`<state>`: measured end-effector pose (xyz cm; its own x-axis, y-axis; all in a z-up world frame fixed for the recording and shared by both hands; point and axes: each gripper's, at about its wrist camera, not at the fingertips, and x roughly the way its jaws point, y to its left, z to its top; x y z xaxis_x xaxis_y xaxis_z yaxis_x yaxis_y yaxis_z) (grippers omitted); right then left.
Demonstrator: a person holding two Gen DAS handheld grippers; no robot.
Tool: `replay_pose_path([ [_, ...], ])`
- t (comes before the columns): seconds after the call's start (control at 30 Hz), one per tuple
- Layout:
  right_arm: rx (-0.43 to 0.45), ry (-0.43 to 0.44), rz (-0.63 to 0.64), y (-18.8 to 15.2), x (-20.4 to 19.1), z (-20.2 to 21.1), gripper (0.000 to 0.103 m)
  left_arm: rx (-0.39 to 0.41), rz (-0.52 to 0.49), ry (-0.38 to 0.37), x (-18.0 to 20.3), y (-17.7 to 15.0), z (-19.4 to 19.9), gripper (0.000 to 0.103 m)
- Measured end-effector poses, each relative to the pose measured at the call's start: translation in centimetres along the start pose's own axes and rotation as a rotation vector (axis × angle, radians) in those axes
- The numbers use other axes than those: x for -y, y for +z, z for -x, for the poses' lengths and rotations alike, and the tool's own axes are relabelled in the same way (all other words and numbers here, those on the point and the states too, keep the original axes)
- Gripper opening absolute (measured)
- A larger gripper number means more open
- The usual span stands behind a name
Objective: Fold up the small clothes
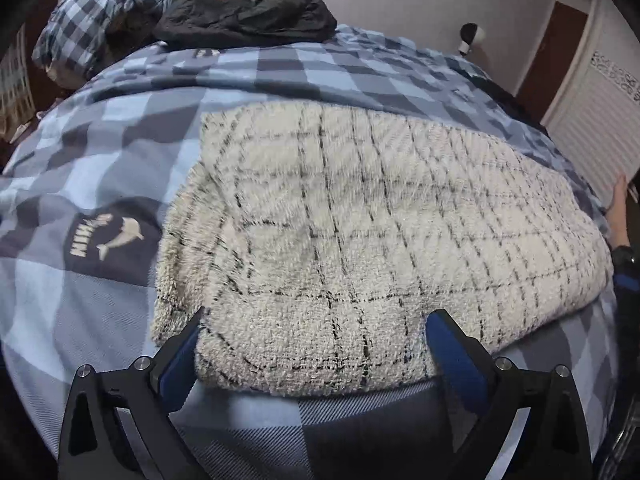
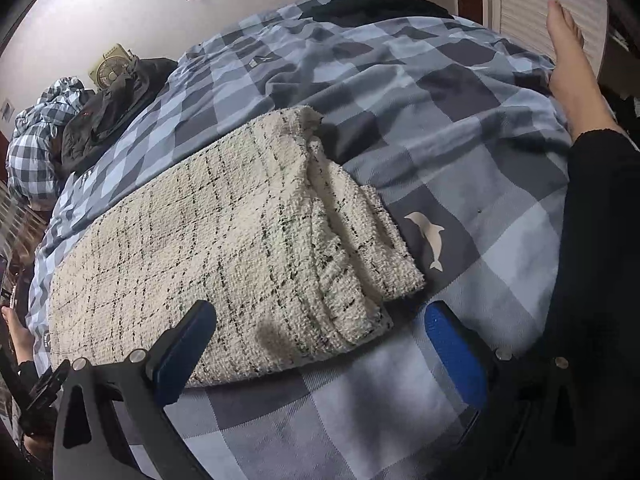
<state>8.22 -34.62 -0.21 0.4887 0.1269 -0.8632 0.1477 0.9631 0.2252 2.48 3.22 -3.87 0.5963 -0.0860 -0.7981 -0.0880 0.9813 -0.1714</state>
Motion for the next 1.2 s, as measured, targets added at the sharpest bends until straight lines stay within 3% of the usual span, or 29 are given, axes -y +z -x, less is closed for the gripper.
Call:
replay_pose_path([
  [0.07,0.009,-0.005,-0.011,-0.1,0.3,0.8,0.102,0.062,0.008,0.062,0.0,0.1,1.6,0.103],
  [0.13,0.038,0.005,-0.032,-0.2,0.7,2.3,0.102,0.145,-0.061,0.197,1.2,0.2,3.9,0.103],
  [0.2,0.064,0.012,-0.053,-0.4,1.3,3.9,0.102,0.198,-0.133,0.224,2.3,0.1,6.0,0.103],
  [0.3,0.031,0.053,-0.107,-0.9,2.4,4.9,0.102,0.232,-0.157,0.152,3.0,-0.4,8.7,0.103],
  [0.43,-0.062,0.074,-0.111,-1.6,2.0,3.3,0.102,0.164,-0.02,0.025,1.7,-0.4,8.8,0.103],
  [0.6,-0.11,0.11,-0.059,-1.4,0.2,0.7,0.102,0.142,0.019,0.056,1.3,-0.5,7.3,0.103],
  [0.8,-0.117,0.171,-0.104,-0.6,0.8,-0.7,0.102,0.121,0.005,0.075,1.5,-0.6,6.0,0.103],
  [0.93,-0.138,0.217,-0.203,-0.3,2.8,-1.8,0.1,0.11,0.011,0.068,1.4,-0.4,5.5,0.103],
  [1.03,-0.189,0.304,-0.312,-0.7,4.3,-3.0,0.086,0.095,0.006,0.061,1.5,-0.5,5.2,0.103],
  [1.2,-0.179,0.368,-0.45,-0.6,5.5,-4.3,0.086,0.087,-0.019,0.063,2.0,-0.6,4.9,0.103],
])
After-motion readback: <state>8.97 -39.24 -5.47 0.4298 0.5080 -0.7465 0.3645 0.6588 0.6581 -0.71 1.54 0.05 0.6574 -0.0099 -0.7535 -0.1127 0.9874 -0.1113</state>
